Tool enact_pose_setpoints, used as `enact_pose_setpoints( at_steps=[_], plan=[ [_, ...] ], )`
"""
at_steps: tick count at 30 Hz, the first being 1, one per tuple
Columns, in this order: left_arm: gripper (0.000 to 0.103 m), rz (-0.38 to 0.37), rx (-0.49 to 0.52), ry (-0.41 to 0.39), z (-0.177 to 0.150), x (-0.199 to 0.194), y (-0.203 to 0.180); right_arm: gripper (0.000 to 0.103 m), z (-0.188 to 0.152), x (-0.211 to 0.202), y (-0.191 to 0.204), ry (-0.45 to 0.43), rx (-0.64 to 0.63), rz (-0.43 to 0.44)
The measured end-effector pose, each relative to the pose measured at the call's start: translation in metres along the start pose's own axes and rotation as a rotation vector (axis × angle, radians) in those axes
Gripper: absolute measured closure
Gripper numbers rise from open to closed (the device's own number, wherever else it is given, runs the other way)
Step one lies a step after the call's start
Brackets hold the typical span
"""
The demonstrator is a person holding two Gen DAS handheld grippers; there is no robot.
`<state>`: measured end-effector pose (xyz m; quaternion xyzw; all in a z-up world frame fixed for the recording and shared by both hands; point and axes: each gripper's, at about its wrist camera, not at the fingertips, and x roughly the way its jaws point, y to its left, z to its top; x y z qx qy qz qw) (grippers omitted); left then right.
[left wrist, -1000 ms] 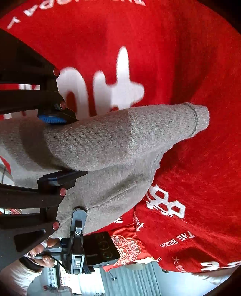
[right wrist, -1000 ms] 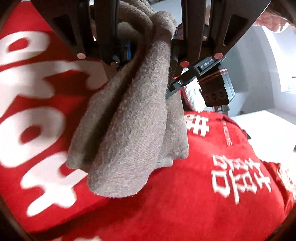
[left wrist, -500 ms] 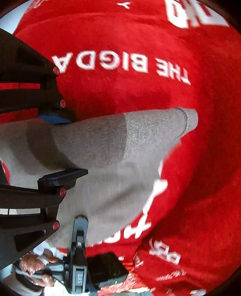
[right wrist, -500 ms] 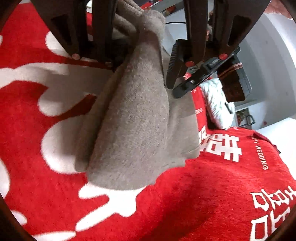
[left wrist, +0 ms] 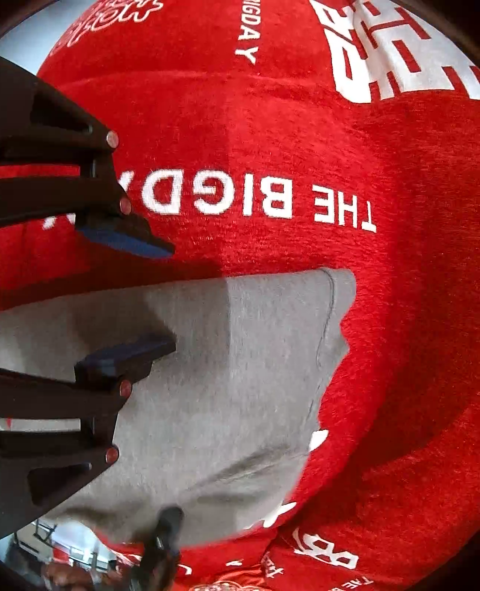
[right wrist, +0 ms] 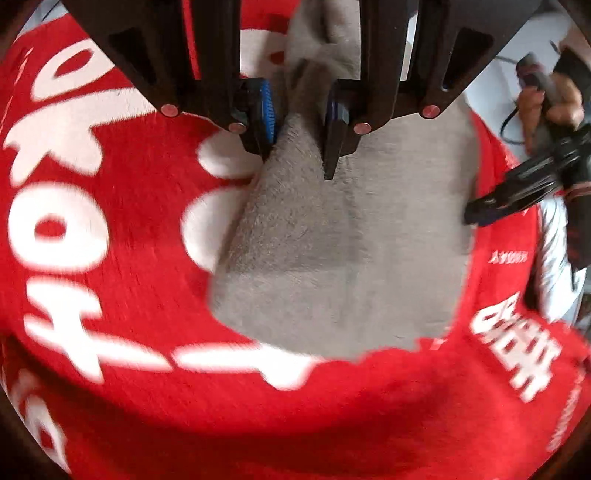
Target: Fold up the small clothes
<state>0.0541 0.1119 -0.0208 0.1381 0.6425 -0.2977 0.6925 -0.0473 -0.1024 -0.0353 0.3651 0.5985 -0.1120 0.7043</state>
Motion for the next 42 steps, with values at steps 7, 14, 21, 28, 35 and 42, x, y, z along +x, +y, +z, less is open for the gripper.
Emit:
enact_pose_setpoints(
  at_steps=[7,14,21,28,35,42],
  plan=[
    [0.039,0.042,0.061,-0.017,-0.006,-0.009,-0.012,0.067,-0.018,-0.018,-0.01,-0.014,0.082,-0.063],
    [0.039,0.057,0.05,0.013,-0.027,-0.03,-0.013,0.055,-0.046,-0.055,-0.001,-0.052,0.182,0.059],
    [0.039,0.103,0.024,0.043,-0.054,-0.037,-0.014,0.087,-0.078,-0.023,0.019,0.054,0.152,0.006],
    [0.039,0.124,0.016,0.059,-0.062,-0.039,-0.013,0.094,-0.093,-0.008,0.008,0.041,0.184,-0.084],
    [0.039,0.144,0.064,0.07,-0.066,-0.042,-0.017,0.093,-0.099,-0.012,0.005,0.061,0.174,-0.102],
    [0.012,0.146,0.068,0.065,-0.07,-0.047,-0.022,0.093,-0.1,-0.016,0.003,0.068,0.194,-0.096]
  ],
)
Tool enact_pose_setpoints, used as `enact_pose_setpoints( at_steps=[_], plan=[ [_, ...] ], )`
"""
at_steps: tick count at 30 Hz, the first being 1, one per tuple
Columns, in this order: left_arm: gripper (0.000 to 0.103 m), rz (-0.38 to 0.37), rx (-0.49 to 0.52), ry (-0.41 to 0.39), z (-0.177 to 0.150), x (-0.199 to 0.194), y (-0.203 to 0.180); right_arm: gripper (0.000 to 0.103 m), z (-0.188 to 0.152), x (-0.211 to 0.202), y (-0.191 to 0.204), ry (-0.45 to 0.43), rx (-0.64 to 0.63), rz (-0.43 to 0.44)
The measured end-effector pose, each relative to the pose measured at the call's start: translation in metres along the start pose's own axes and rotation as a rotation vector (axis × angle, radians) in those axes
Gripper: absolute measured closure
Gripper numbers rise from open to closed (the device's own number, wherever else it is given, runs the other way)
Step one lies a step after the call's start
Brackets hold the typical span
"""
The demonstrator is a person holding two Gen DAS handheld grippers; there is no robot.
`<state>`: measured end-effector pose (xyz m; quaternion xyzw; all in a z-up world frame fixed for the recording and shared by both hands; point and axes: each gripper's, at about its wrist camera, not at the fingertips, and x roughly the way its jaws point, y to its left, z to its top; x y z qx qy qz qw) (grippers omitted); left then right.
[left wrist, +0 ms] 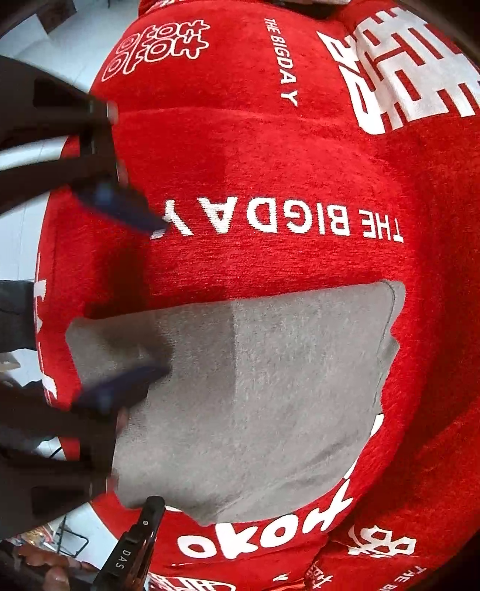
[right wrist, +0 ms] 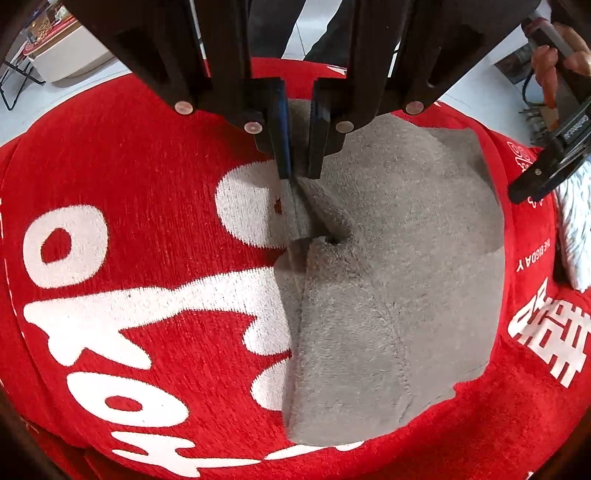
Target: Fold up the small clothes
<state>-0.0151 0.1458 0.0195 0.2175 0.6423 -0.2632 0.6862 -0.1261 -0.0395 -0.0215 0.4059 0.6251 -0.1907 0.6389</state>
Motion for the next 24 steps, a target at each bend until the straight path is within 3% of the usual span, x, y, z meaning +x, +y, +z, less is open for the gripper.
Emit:
enact_pose_setpoints(
  at_steps=[1,4,7,8,9,11,15,18,24],
  plan=[
    [0.006,0.006,-0.001,-0.016,0.0,-0.003,0.0,0.093,0.0,-0.001,-0.001,0.002,0.002,0.001],
    [0.006,0.011,0.01,-0.026,-0.001,-0.006,-0.002,0.093,0.0,-0.008,-0.003,0.002,0.028,0.023],
    [0.006,0.021,0.001,-0.017,-0.001,-0.005,-0.002,0.088,0.005,-0.026,-0.003,-0.058,0.06,0.055],
    [0.006,0.034,-0.007,-0.017,-0.001,-0.006,-0.001,0.076,0.007,-0.032,-0.004,-0.083,0.069,0.066],
    [0.006,0.044,-0.015,-0.017,0.0,-0.006,0.0,0.055,0.009,-0.038,-0.005,-0.11,0.08,0.074],
    [0.0,0.063,-0.031,-0.013,0.001,-0.006,0.001,0.043,0.018,-0.047,-0.007,-0.152,0.093,0.082],
    [0.001,0.055,-0.039,-0.01,0.002,-0.006,0.0,0.047,0.036,-0.04,-0.003,-0.141,0.067,0.029],
    [0.001,0.074,-0.033,0.018,0.004,-0.002,-0.001,0.048,0.044,-0.024,-0.003,-0.098,0.039,-0.059],
    [0.001,0.101,-0.043,0.033,0.003,-0.003,0.002,0.047,0.036,-0.026,-0.017,-0.082,0.073,-0.051]
  ],
)
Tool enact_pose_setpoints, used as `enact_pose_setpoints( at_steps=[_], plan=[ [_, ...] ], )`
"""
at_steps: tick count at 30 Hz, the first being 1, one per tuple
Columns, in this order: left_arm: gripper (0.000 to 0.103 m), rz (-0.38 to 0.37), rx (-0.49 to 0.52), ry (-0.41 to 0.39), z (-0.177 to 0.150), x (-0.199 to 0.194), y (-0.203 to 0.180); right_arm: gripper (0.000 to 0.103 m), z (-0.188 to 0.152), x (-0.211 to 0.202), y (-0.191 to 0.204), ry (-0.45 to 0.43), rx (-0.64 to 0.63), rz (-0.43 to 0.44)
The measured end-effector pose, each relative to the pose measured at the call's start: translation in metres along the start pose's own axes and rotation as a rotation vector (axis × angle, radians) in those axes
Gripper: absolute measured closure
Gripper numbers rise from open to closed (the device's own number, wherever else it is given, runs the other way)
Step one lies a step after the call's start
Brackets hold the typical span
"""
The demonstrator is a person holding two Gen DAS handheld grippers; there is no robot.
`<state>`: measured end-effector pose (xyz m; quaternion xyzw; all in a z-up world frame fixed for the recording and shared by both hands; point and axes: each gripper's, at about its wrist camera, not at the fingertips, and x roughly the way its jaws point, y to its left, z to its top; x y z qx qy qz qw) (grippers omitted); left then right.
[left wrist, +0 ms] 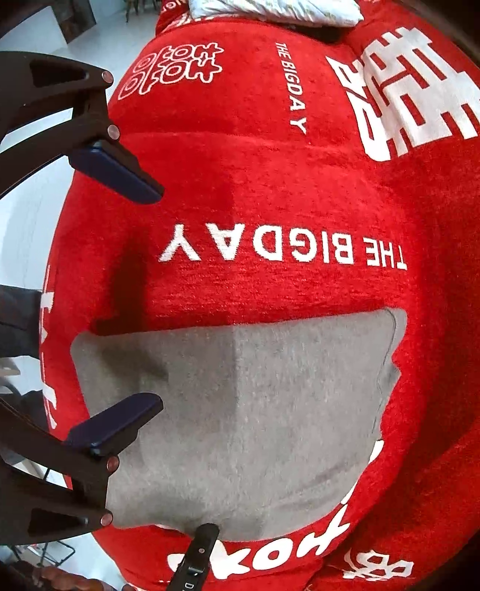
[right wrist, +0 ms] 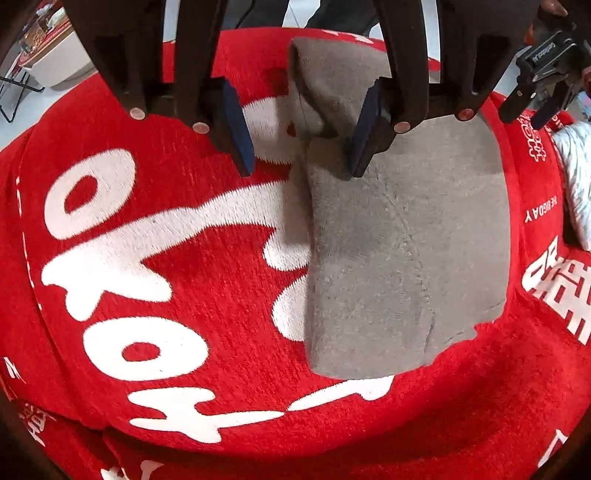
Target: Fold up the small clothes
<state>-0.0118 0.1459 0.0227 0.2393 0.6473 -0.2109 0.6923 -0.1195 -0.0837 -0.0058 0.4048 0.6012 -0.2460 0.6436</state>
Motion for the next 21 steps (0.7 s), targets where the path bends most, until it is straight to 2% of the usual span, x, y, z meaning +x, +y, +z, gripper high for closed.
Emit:
enact_pose_setpoints(
  at_steps=[6,13,18,21],
  plan=[
    [0.001,0.025,0.001,0.012,-0.003,-0.006,0.001,0.045,-0.007,-0.01,-0.001,0.03,-0.026,-0.01],
    [0.001,0.017,0.004,0.027,-0.003,-0.015,-0.002,0.045,-0.015,-0.02,-0.006,0.059,-0.001,-0.034],
    [0.001,0.01,0.025,0.05,-0.006,-0.019,-0.006,0.036,-0.025,-0.027,-0.006,0.08,-0.011,-0.033],
    [0.001,0.009,0.033,0.065,-0.007,-0.021,-0.007,0.035,-0.031,-0.031,-0.007,0.083,-0.009,-0.032]
  ],
)
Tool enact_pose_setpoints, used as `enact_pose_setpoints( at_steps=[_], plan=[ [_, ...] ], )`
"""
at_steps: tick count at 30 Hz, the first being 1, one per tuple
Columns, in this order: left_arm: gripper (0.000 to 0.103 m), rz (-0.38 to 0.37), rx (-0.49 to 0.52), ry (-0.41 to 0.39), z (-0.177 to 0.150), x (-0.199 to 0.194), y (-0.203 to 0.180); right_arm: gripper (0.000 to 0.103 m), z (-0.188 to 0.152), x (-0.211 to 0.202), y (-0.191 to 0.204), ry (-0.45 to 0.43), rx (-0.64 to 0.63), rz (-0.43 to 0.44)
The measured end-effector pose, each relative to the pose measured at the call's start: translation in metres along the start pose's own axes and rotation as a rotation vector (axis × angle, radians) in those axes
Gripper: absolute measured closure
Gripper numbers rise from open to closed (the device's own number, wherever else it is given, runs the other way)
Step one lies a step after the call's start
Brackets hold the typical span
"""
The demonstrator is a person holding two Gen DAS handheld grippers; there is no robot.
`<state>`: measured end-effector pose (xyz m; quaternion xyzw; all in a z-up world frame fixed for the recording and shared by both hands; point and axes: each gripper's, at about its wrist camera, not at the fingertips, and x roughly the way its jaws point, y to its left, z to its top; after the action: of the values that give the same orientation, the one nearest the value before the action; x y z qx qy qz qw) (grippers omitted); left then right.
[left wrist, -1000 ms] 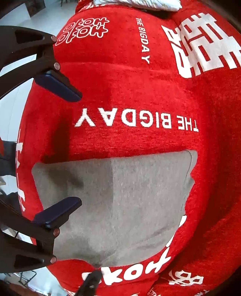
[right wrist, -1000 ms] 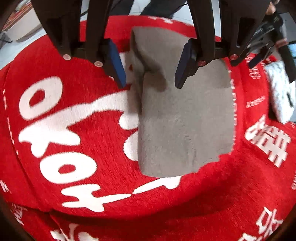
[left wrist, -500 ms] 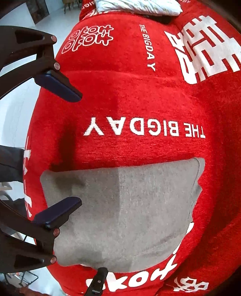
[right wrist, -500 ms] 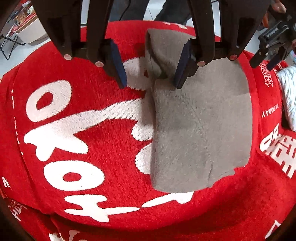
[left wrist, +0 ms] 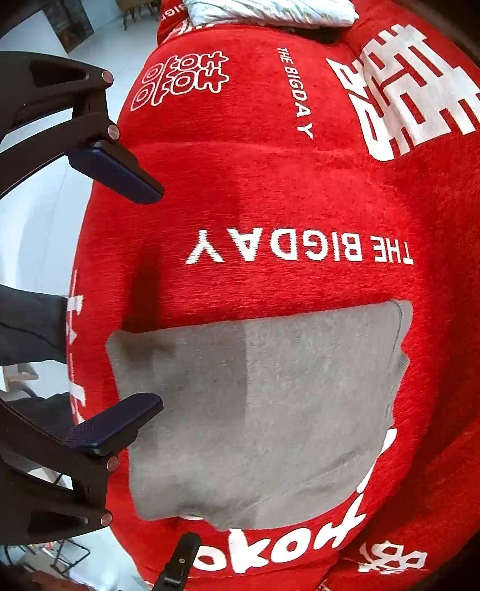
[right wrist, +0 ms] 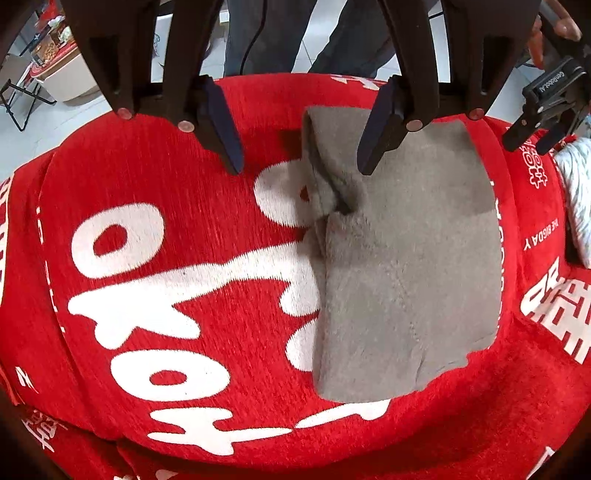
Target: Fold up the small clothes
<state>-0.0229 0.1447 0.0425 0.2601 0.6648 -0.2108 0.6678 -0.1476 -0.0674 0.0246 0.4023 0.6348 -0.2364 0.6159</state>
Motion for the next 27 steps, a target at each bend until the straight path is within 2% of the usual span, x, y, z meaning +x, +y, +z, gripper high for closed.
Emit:
enact_pose_setpoints(
  at_steps=[5,10,13,14,16,17,21,27],
  plan=[
    [0.001,-0.003,-0.015,0.01,0.0,-0.004,0.003,0.035,0.008,0.001,0.001,-0.013,0.029,0.021],
    [0.001,0.009,-0.014,0.015,0.001,-0.007,0.007,0.035,0.034,0.008,0.001,-0.044,0.1,0.143],
    [0.001,0.018,-0.008,0.017,0.002,-0.005,0.009,0.035,0.047,0.019,0.001,-0.025,0.138,0.172],
    [0.001,0.02,-0.008,0.019,0.002,-0.005,0.01,0.038,0.05,0.022,0.0,-0.018,0.148,0.18],
    [0.001,0.019,-0.009,0.022,0.003,-0.004,0.01,0.067,0.054,0.026,0.001,-0.012,0.149,0.193],
    [0.001,0.019,-0.01,0.024,0.002,-0.003,0.01,0.089,0.055,0.028,0.002,-0.008,0.133,0.142],
    [0.001,0.013,-0.019,0.02,0.005,0.002,0.012,0.09,0.057,0.042,0.003,-0.01,0.08,0.057],
    [0.001,0.023,-0.027,0.027,0.006,0.007,0.015,0.09,0.046,0.024,0.031,-0.042,-0.061,-0.057]
  ],
)
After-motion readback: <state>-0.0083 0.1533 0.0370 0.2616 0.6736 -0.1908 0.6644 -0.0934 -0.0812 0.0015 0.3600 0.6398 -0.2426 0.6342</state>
